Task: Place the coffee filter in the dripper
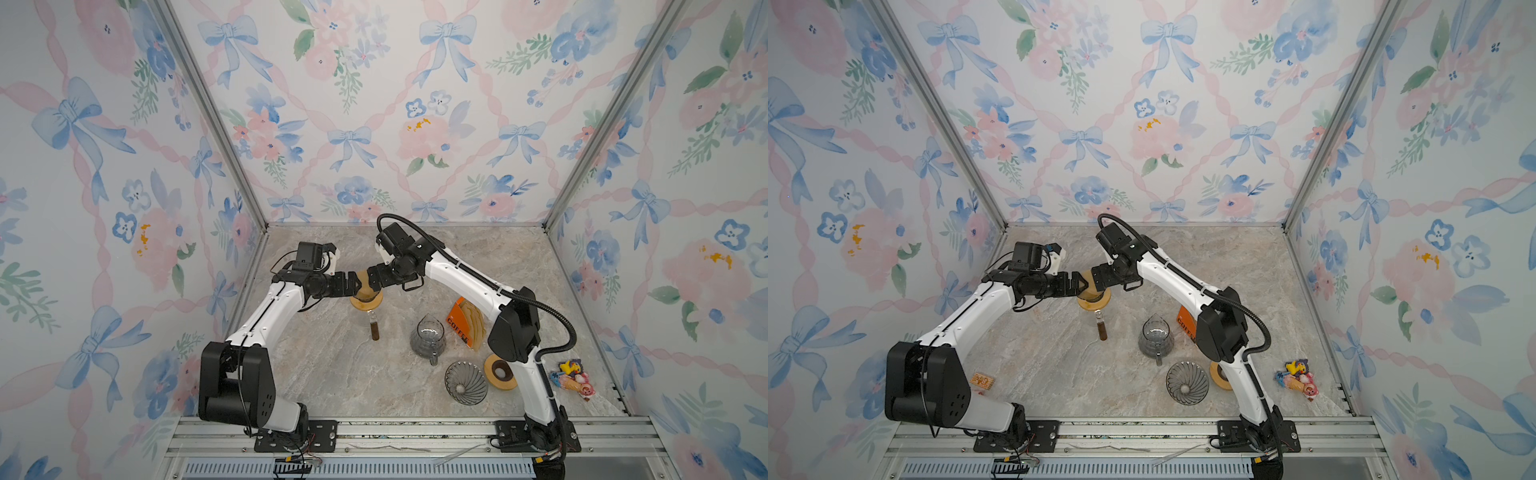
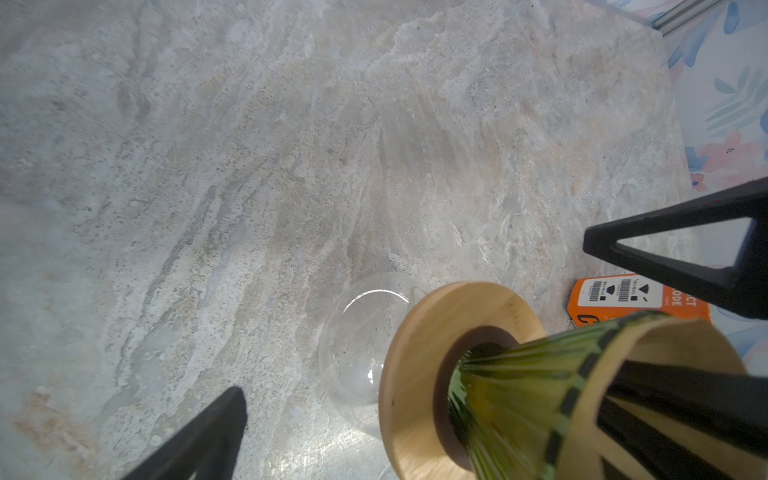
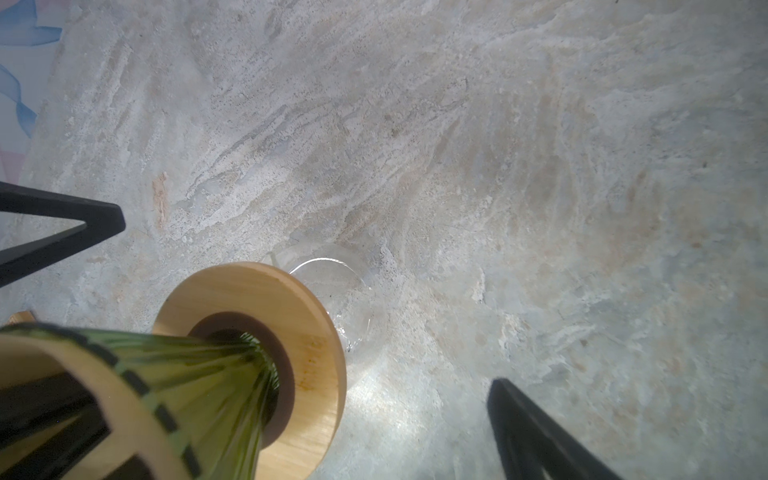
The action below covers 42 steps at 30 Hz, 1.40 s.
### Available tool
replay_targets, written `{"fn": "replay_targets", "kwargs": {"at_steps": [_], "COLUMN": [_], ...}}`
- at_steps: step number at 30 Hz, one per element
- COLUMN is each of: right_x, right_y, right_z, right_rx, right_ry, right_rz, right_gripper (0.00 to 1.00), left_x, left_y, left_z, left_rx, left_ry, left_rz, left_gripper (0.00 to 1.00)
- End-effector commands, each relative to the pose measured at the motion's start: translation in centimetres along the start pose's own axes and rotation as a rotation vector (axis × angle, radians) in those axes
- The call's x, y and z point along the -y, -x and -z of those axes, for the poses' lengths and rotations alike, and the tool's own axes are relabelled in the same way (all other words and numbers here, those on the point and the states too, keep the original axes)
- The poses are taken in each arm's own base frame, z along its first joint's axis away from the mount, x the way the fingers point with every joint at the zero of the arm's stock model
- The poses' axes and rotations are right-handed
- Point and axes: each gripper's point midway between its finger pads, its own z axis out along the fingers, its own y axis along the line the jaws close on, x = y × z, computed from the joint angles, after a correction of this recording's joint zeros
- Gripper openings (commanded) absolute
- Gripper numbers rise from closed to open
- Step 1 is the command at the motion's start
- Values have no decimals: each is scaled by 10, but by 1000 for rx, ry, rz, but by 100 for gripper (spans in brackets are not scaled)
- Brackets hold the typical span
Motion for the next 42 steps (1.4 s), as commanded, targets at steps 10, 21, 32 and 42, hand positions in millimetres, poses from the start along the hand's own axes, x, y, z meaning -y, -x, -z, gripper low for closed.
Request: {"fn": "replay_targets", "kwargs": {"at_steps": [10, 21, 32, 42], "right_x": [10, 7, -4, -8], "right_y": [0, 7, 20, 9], "right_z": [-1, 11, 46, 35], "right_rx": [1, 36, 142, 78], "right_ry": [55, 79, 117, 84], "right_rz": [-63, -56, -16, 13], "right_gripper": [96, 96, 96, 96], "left_x": [2, -4, -6, -4], "left_y": [15, 12, 9, 8], "left_z": [24, 18, 9, 6], "left_rx": [75, 61, 34, 21], "left_ry": [1, 23, 21, 7], "left_rz": [-17, -1, 20, 21], "left_gripper": [98, 98, 98, 98]}}
